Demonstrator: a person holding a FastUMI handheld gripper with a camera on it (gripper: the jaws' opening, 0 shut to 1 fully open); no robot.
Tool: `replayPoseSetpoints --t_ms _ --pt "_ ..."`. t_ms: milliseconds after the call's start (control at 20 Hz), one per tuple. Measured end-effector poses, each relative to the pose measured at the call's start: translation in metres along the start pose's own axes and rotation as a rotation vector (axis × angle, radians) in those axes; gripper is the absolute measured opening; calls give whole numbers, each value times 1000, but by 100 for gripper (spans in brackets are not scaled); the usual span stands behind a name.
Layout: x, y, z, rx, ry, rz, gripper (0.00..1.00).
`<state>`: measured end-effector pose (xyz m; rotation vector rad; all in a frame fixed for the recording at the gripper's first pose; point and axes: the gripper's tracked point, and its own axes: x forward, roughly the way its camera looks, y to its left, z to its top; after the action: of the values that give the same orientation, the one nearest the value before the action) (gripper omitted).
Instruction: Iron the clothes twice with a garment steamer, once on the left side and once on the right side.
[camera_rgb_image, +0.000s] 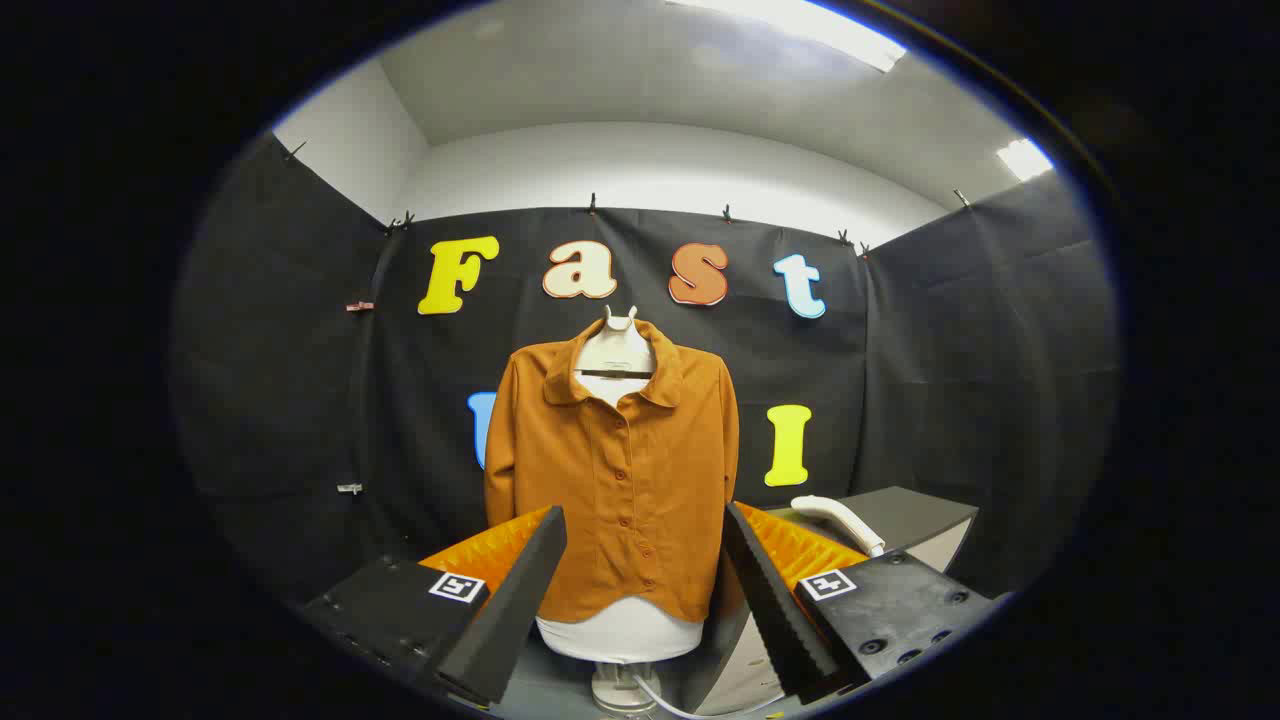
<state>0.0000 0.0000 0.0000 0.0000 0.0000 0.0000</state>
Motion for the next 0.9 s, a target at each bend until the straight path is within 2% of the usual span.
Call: replayPoseSetpoints --t_ms 900 --pt "-1 1 -1 -11 7 -23 98"
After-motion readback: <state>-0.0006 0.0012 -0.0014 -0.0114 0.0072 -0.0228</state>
